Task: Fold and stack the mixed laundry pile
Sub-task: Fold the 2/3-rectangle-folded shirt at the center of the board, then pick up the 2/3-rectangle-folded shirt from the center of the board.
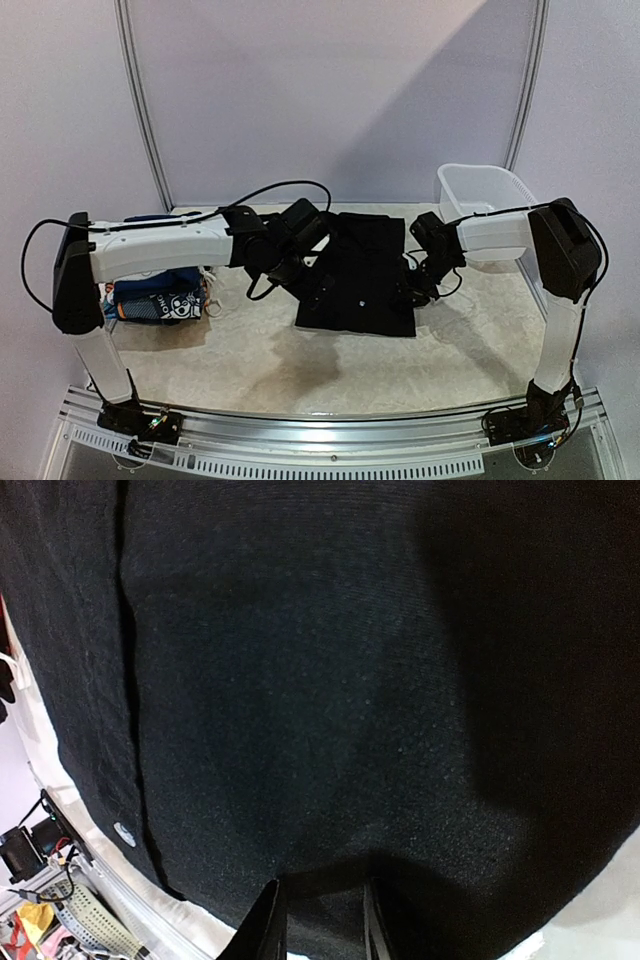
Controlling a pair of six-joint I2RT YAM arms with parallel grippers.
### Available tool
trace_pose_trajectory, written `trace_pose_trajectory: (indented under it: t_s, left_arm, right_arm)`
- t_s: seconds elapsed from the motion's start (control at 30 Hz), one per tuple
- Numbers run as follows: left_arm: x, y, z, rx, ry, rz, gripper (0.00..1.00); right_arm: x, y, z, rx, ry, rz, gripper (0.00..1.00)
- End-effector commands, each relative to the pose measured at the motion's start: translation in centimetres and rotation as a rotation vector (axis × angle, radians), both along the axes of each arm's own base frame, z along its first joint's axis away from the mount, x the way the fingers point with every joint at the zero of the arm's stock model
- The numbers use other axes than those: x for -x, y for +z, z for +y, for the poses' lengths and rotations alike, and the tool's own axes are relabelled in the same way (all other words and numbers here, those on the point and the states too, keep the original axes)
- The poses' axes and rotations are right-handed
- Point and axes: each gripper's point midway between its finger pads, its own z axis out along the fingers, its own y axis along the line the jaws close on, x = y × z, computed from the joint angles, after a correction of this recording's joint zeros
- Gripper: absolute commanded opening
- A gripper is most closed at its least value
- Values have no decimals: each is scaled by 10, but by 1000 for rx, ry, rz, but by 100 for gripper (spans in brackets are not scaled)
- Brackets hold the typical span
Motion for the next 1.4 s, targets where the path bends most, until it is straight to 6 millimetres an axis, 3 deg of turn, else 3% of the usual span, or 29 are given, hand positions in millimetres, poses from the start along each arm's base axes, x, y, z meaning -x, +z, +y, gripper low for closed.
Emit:
trace_pose_trajectory:
  t_s: [0.0,0.13,0.23,0.43,0.67,0.9,1.2,1.37]
  left_arm:
    - [-17,42,0,56,-12,-192,100]
    - [-12,36,-20,2,-199,-232,99]
    - [2,25,-36,-83,-401,-282,98]
    - [38,0,-60,-193,-746,-286,96]
    - [52,-35,-87,-239,-893,-256,91]
    - [46,-61,-110,-279,-897,-275,86]
    - [32,-94,-116,-359,-863,-288,72]
    - [32,-105,-115,-372,-869,-282,66]
  right_arm:
    - [9,-6,-19,112,26,11,27]
    - [-7,36,-17,111,32,-74,28]
    - [-13,68,-19,108,19,-137,28]
    - [0,110,-40,133,-46,-205,32]
    - [46,120,-79,188,-165,-198,36]
    - [84,136,-108,195,-287,-206,39]
    - [114,153,-134,229,-349,-213,41]
    - [120,156,-140,246,-353,-214,41]
